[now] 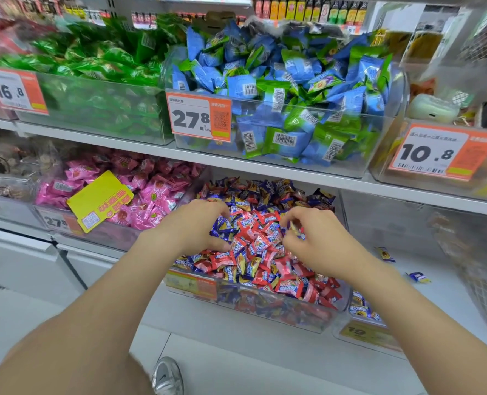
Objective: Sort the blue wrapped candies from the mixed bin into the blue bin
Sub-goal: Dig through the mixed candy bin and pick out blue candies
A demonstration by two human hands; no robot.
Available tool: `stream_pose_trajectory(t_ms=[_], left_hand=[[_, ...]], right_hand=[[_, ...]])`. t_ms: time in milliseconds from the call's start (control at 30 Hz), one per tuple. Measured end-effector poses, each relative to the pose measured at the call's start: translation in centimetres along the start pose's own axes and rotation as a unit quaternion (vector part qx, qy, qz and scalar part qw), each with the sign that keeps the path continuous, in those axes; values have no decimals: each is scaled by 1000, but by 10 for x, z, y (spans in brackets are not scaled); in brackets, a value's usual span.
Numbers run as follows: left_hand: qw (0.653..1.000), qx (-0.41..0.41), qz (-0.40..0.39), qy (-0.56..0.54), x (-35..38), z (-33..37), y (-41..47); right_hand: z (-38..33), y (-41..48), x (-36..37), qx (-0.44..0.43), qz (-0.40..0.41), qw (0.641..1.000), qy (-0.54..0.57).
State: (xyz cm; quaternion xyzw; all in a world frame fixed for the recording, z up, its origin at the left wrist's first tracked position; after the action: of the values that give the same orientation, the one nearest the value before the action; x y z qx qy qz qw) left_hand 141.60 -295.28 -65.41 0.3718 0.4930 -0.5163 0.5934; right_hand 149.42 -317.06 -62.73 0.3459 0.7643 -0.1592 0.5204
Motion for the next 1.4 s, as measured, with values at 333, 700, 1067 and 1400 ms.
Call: stream_pose_trajectory(t_ms=[333,700,1067,1400], left_hand=[[1000,11,-5,7,3,-8,10],[998,44,49,5,1,-6,12],[984,13,160,-79,-36,-16,-8],[995,10,87,-54,-20,-19,-13]], right_hand=[[-35,35,25,-30,63,997,39],[-46,93,48,-6,24,995,-96],[-60,76,28,-75,70,992,-79],[-63,75,58,-59,-12,975,-216]])
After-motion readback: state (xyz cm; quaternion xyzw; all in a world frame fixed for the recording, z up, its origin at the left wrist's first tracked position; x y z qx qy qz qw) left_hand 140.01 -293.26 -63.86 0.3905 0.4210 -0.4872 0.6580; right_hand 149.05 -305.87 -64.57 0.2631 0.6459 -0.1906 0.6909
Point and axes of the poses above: each hand's wrist, its own y-axis towards the middle knuckle, its own x-axis out of the palm, z = x × y, the point moved 6 cm from there along y, towards the middle knuckle, and after that the axes turned 1 degree about y, right-handed, at the moved point
